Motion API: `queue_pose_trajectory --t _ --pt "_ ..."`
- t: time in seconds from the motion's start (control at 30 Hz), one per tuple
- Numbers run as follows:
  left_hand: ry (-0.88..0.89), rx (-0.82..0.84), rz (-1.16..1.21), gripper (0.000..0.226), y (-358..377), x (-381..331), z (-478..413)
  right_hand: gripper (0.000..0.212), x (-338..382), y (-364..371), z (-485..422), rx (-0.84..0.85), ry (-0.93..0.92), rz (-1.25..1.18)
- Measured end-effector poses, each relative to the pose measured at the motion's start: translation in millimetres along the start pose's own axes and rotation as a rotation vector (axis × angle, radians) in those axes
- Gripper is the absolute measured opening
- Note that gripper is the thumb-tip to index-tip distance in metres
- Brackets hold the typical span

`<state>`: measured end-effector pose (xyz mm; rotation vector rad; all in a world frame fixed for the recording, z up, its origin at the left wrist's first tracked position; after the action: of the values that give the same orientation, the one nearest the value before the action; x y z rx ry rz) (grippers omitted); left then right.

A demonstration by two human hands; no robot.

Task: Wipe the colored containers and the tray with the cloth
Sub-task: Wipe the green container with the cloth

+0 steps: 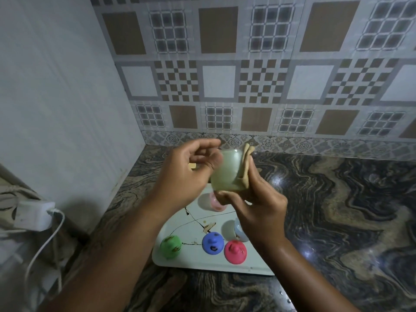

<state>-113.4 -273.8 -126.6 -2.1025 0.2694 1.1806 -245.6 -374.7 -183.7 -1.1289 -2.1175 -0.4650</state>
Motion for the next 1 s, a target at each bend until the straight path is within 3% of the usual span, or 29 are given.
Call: queue_pose_trajectory --t 0.1,0.2,0.3,0.4,0.47,0.57,0.63,0.73,0.83,0.93,1.0 --pt "-0.204 0.121 0.258 0.023 8.2 19.0 -3.5 0.077 -11.7 -3.4 0.7 -0.053 0.144 -0.177" --pt "-0.228 0.155 0.373 0.016 10.1 20.1 -5.3 0.074 1.8 -0.3 0.6 -0.009 -0.012 -0.047" --pt "-0.110 0.131 0.161 0.004 5.8 11.6 -6.5 0.063 14.8 9.2 5.2 0.079 -0.226 0.188" --pt "0.050 0.015 -0.136 0.006 5.9 -2.7 -1.1 0.063 12.2 13.8 9.3 0.099 -0.276 0.262" --pt "0.023 -0.003 -0.041 0.012 5.5 -1.2 0.7 0.068 7.0 7.8 7.1 0.048 -0.205 0.173" --pt "-0.194 0.105 0.249 0.034 8.7 19.0 -3.0 0.073 -4.8 -3.9 3.2 -0.076 0.017 -0.090" --pt "-0.260 0.131 0.345 0.030 10.5 24.6 -4.6 0.073 -5.9 -2.1 3.3 -0.073 0.050 -0.150" --pt "-0.239 0.118 0.351 0.010 7.4 20.6 -6.6 0.068 7.5 -0.3 2.3 -0.025 -0.100 -0.010" --pt "-0.177 0.095 0.249 0.011 2.9 15.8 -6.5 0.058 16.3 6.0 3.4 0.049 -0.252 0.209" --pt "-0.041 -0.016 -0.029 0.016 1.9 2.9 -4.1 0.055 18.6 13.1 1.8 0.082 -0.289 0.268" --pt "-0.012 -0.047 -0.001 0.010 2.9 -3.1 -3.2 0.059 17.9 10.0 -3.7 0.053 -0.239 0.212"
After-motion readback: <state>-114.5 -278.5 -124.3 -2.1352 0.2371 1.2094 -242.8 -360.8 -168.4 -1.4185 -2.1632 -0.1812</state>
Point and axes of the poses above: each hand's wrist, its own z-axis away from the middle knuckle, its own y-axis out of the palm, x = y × z, the point moved 8 cm from there along -z, towards the middle knuckle, and after that the axes turned 9 degrees about -z, right-handed, at the moved point
